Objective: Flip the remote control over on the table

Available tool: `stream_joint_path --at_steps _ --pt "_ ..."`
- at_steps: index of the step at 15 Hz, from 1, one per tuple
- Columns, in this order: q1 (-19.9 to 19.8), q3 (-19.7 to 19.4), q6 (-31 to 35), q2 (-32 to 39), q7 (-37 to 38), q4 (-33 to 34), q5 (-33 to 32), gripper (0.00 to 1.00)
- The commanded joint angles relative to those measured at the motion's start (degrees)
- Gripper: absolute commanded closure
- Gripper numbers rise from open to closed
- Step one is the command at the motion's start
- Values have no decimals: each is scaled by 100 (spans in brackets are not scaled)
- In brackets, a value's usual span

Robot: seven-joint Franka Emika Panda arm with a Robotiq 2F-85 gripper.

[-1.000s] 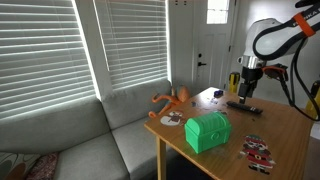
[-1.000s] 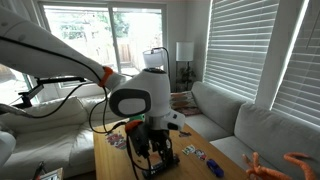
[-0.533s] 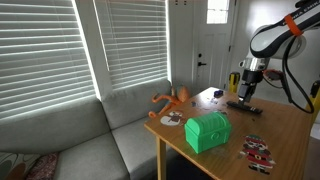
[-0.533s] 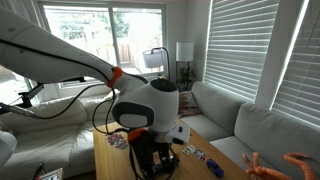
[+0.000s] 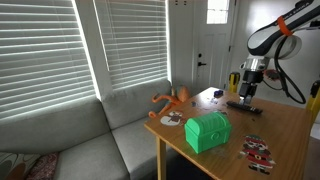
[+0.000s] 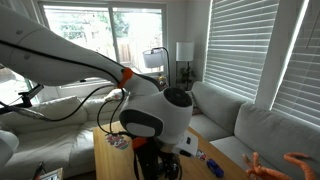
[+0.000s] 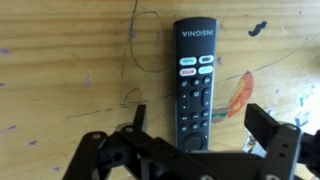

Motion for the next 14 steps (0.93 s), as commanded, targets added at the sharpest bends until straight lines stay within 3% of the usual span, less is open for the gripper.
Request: stream_joint_path --at_steps 1,5,14 --pt "-152 21 -398 289 -303 400 314 0" --pt "-242 60 -696 490 -493 629 521 16" --pt "-297 117 -1119 844 -502 1054 509 17"
